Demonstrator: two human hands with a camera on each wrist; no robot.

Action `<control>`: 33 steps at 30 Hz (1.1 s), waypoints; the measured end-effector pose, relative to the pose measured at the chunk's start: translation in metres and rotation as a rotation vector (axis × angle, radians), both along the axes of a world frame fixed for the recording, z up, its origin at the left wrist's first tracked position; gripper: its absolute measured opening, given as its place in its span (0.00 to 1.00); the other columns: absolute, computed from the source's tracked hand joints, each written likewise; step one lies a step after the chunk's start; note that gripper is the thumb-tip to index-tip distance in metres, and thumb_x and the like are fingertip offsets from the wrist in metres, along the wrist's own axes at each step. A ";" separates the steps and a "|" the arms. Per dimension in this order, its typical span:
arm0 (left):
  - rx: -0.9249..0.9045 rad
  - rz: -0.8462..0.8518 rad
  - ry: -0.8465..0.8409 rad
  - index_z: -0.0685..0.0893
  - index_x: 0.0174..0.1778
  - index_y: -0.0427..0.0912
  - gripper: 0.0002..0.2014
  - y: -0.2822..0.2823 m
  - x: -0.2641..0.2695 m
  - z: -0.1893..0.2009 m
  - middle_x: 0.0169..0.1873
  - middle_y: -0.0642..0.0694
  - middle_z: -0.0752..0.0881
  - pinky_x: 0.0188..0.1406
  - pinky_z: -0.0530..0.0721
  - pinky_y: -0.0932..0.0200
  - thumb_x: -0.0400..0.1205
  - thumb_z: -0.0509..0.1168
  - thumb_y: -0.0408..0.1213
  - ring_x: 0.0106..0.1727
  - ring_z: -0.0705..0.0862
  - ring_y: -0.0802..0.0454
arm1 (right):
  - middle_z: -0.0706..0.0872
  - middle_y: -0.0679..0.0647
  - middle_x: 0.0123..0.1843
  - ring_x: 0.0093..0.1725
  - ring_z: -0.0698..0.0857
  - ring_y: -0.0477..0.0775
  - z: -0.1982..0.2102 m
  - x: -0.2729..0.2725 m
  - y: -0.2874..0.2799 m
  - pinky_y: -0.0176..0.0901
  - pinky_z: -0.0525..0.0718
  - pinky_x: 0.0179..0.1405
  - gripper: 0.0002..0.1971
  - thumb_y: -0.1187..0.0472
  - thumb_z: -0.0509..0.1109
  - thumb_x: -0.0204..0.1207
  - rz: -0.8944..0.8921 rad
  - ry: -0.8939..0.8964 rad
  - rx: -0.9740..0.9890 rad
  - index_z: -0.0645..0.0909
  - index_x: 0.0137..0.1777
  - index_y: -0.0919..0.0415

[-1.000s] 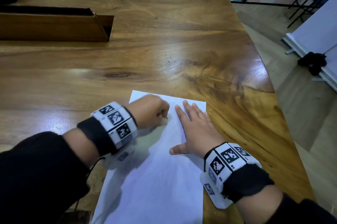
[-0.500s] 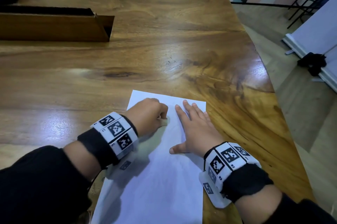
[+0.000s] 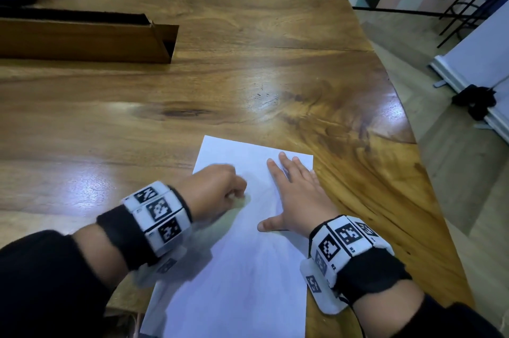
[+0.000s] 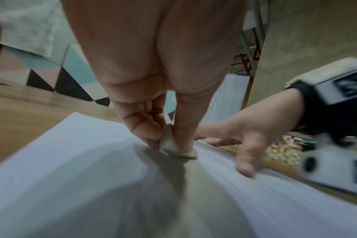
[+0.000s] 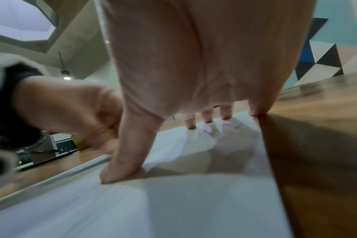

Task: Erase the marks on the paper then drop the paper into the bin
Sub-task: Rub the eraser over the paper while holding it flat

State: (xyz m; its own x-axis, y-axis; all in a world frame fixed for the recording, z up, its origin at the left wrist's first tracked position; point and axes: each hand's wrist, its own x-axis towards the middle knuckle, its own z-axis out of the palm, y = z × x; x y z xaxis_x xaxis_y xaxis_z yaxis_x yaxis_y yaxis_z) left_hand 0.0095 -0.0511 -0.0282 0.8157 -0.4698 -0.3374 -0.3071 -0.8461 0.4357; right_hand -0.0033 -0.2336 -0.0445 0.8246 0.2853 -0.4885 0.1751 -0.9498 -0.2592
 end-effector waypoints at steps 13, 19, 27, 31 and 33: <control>0.013 -0.012 0.008 0.85 0.43 0.41 0.05 -0.016 0.009 0.002 0.38 0.43 0.81 0.35 0.67 0.62 0.74 0.66 0.36 0.42 0.78 0.48 | 0.28 0.46 0.84 0.83 0.30 0.52 0.000 0.000 0.000 0.54 0.35 0.82 0.62 0.34 0.75 0.63 0.001 -0.002 0.010 0.33 0.84 0.47; 0.040 -0.080 0.088 0.86 0.40 0.43 0.04 -0.017 0.016 0.006 0.30 0.53 0.78 0.34 0.70 0.64 0.72 0.70 0.38 0.38 0.75 0.54 | 0.28 0.46 0.84 0.83 0.30 0.52 -0.002 0.000 0.000 0.53 0.35 0.81 0.62 0.35 0.76 0.63 0.000 -0.014 0.014 0.33 0.83 0.47; -0.009 -0.133 0.079 0.85 0.39 0.43 0.04 -0.020 -0.001 0.001 0.29 0.52 0.76 0.30 0.68 0.64 0.73 0.68 0.39 0.34 0.74 0.54 | 0.28 0.45 0.84 0.83 0.30 0.51 -0.003 0.000 -0.001 0.52 0.34 0.80 0.62 0.35 0.76 0.63 -0.005 -0.022 0.017 0.33 0.83 0.47; -0.028 -0.002 -0.004 0.86 0.42 0.45 0.05 -0.029 0.023 0.004 0.26 0.57 0.75 0.37 0.71 0.64 0.72 0.68 0.37 0.37 0.75 0.53 | 0.28 0.45 0.84 0.83 0.31 0.52 -0.003 0.000 -0.001 0.53 0.35 0.81 0.62 0.34 0.76 0.63 -0.001 -0.031 0.015 0.32 0.83 0.46; -0.056 0.083 -0.087 0.84 0.44 0.43 0.05 -0.035 0.029 0.002 0.29 0.53 0.74 0.40 0.70 0.61 0.75 0.66 0.38 0.40 0.74 0.50 | 0.28 0.45 0.84 0.83 0.30 0.51 -0.003 0.000 -0.001 0.53 0.35 0.81 0.62 0.34 0.76 0.63 -0.002 -0.034 0.018 0.32 0.83 0.46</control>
